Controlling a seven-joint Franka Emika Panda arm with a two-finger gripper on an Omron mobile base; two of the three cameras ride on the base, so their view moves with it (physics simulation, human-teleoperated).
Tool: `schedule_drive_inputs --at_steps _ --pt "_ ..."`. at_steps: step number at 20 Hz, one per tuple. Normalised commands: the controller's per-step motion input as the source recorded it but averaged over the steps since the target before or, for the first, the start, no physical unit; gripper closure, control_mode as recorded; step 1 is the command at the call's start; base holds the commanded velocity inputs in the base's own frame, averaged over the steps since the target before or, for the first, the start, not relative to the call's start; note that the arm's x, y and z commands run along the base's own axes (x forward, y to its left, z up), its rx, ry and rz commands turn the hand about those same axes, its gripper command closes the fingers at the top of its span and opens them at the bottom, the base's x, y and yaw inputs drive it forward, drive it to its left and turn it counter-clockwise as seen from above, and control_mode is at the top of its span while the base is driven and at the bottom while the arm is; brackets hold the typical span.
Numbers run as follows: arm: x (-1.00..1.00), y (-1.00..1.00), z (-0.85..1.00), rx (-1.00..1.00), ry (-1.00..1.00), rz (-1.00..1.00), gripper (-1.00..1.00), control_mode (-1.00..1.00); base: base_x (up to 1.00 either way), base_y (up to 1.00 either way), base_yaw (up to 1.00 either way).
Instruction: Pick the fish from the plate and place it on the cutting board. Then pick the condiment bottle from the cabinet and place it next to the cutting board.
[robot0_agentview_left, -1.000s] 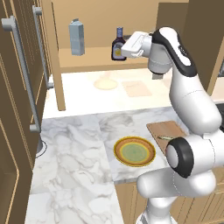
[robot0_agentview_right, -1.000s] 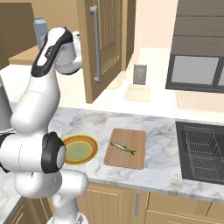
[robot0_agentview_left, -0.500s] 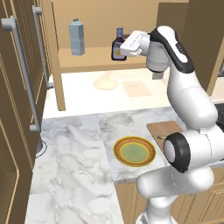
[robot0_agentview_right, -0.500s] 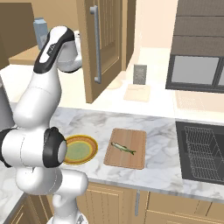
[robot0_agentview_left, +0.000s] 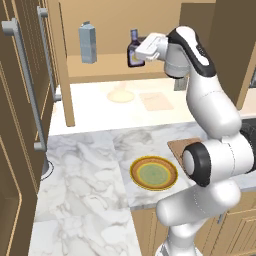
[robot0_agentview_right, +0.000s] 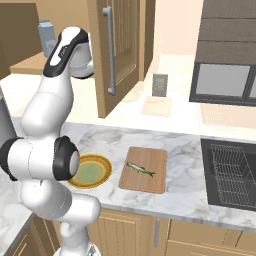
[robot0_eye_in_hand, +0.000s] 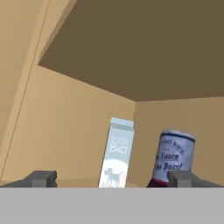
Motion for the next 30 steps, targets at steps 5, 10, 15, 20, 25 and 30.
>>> schedule_drive_inputs --at_steps 5,10,15,20,25,30 --pt "0.20 0.00 0.00 0.00 0.00 0.00 -1.00 -1.00 0.00 0.00 0.00" --pt "0.11 0.00 0.02 0.01 0.00 0.00 -1.00 -1.00 0.00 0.00 0.00" --pt "0.02 0.00 0.05 0.01 0.00 0.00 -1.00 -1.00 0.00 0.00 0.00" --pt "0.00 0.00 0.08 0.01 0.00 -0.01 -1.00 -1.00 0.00 0.00 0.00" --pt "0.00 -0.02 0.10 0.00 0.00 -0.02 -1.00 -1.00 0.00 0.00 0.00" --pt "0.00 -0.08 0.08 0.00 0.00 -0.03 -1.00 -1.00 0.00 0.00 0.00"
